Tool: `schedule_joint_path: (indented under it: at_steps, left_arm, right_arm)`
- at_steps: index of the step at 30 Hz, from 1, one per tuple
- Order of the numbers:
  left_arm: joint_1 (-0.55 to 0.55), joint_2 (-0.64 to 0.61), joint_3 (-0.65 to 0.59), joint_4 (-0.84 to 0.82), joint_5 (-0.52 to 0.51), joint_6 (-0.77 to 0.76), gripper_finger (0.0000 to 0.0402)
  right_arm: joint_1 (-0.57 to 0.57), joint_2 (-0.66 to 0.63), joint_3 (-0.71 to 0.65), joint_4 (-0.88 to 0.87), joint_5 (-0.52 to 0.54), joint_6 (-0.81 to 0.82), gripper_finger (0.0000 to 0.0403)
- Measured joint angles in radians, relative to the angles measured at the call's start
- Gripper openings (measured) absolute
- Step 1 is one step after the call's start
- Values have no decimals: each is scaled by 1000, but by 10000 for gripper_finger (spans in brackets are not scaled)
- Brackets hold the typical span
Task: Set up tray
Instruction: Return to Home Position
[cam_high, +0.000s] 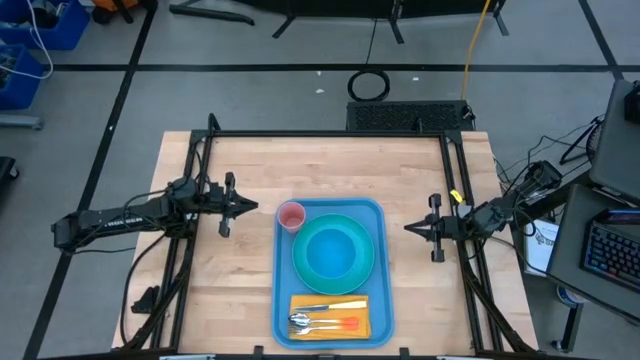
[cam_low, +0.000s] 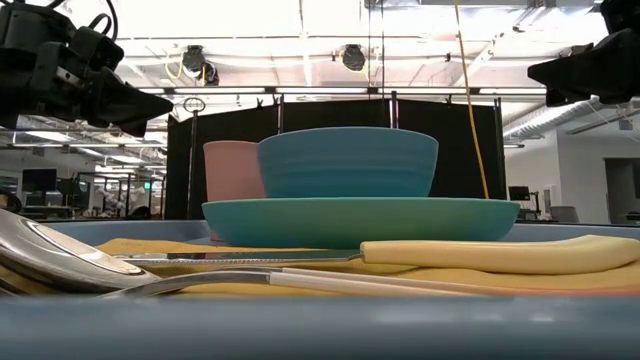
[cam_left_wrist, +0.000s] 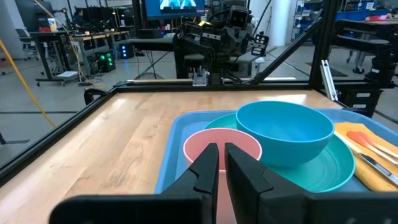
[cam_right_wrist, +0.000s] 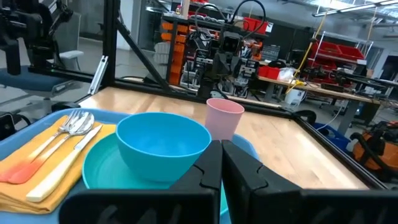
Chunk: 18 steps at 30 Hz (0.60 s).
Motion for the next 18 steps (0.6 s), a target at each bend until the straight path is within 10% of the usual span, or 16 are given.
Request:
schedule_joint_path:
  at_steps: [18]
  left_arm:
    - [0, 0, 0, 0, 0, 0, 31]
  right_arm:
    - [0, 0, 0, 0, -2, 6, 0]
